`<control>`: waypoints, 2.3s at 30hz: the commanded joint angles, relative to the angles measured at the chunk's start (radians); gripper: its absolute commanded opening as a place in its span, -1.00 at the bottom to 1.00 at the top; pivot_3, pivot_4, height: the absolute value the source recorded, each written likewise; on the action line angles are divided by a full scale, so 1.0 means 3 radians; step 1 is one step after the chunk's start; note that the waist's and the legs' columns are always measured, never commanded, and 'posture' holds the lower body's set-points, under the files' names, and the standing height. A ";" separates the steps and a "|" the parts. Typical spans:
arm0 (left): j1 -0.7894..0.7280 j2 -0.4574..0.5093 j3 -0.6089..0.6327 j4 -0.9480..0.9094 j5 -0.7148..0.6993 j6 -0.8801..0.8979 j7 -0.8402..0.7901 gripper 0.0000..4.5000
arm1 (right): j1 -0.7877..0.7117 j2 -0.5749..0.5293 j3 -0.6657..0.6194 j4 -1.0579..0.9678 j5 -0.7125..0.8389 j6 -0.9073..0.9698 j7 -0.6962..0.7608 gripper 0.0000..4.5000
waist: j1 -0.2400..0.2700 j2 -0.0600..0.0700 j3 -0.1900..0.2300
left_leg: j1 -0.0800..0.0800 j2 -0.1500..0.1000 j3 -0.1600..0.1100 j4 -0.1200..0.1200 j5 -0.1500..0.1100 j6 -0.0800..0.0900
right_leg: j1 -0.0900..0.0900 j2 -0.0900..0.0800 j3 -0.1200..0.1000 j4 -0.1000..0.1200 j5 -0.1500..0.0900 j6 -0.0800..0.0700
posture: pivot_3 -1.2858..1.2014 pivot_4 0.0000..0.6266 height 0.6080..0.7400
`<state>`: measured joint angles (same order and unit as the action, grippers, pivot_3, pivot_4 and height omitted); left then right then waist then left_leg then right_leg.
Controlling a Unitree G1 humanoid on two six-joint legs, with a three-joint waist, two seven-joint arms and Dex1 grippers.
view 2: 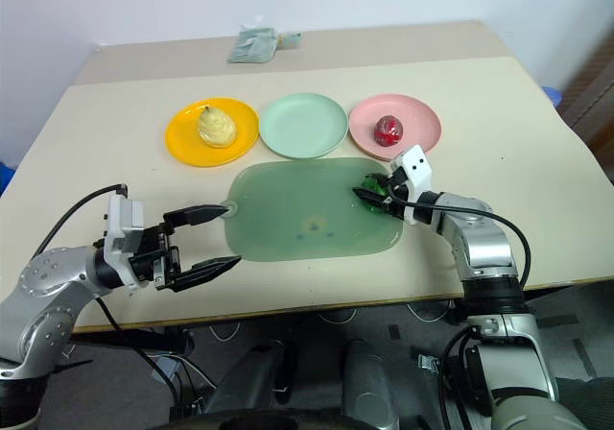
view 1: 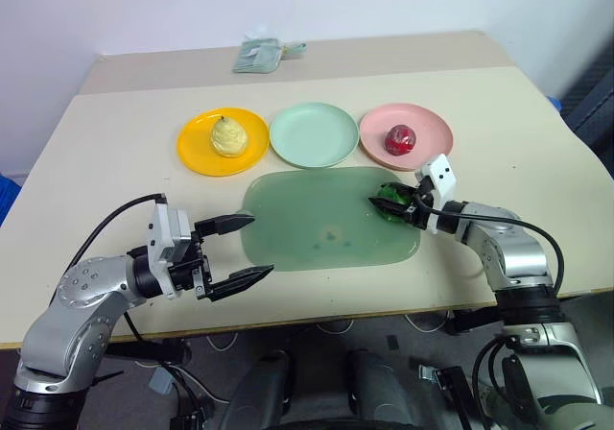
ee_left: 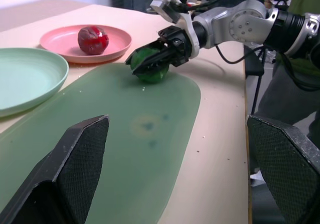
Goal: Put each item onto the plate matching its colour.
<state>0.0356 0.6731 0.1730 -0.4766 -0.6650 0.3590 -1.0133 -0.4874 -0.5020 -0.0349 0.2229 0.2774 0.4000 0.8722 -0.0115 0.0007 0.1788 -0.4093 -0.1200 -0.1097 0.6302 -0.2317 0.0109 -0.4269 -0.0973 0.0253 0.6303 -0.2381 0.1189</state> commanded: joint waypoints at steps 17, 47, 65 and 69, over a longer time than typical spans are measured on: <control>0.0321 -0.0240 0.0189 -0.0547 0.0058 0.0009 0.0802 1.00 | -0.2368 0.1130 -0.0026 0.3111 -0.0513 -0.1943 -0.1001 -0.16 | -0.0034 -0.0001 0.0001 | 0.0000 0.0001 0.0002 -0.0005 0.0010 -0.0017 | -0.0003 0.0006 0.0000 -0.0001 0.0000 -0.0001 | 0.03 -0.52 1.00; 0.0225 -0.0516 0.0080 -0.0239 0.0638 -0.0283 0.1433 1.00 | -0.0790 0.0461 -0.0210 0.0541 -0.0126 -0.1221 0.0191 0.96 | 0.0004 -0.0001 -0.0002 | 0.0000 0.0001 -0.0003 0.0000 0.0003 -0.0006 | 0.0000 0.0010 -0.0002 0.0002 0.0001 -0.0001 | 0.03 -0.52 1.00; 0.0355 -0.0047 0.0365 -0.0081 0.0295 -0.0055 0.0818 1.00 | 0.1874 -0.0864 -0.1535 -0.1948 0.0736 0.0362 0.0021 0.96 | 0.0068 -0.0002 -0.0002 | 0.0002 0.0005 0.0004 0.0004 -0.0003 0.0004 | 0.0007 -0.0001 -0.0001 -0.0005 0.0000 -0.0001 | 0.03 -0.52 1.00; 0.0414 -0.0005 0.0367 -0.0163 0.0195 0.0058 0.0775 1.00 | 0.1801 -0.0922 -0.1524 -0.1731 0.0687 0.0251 0.0024 0.96 | 0.0086 -0.0003 -0.0002 | 0.0002 0.0006 0.0004 0.0004 -0.0003 0.0003 | 0.0008 -0.0001 -0.0001 -0.0005 -0.0002 -0.0003 | 0.03 -0.52 1.00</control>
<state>0.1557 0.6584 0.2614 -0.4806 -0.5809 0.3683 -0.7758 0.0663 -0.7630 -0.4678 -0.3057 0.4841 0.5041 0.8802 0.0144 -0.0001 0.1782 -0.4087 -0.1183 -0.1084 0.6318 -0.2325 0.0119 -0.4243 -0.0976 0.0250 0.6288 -0.2388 0.1176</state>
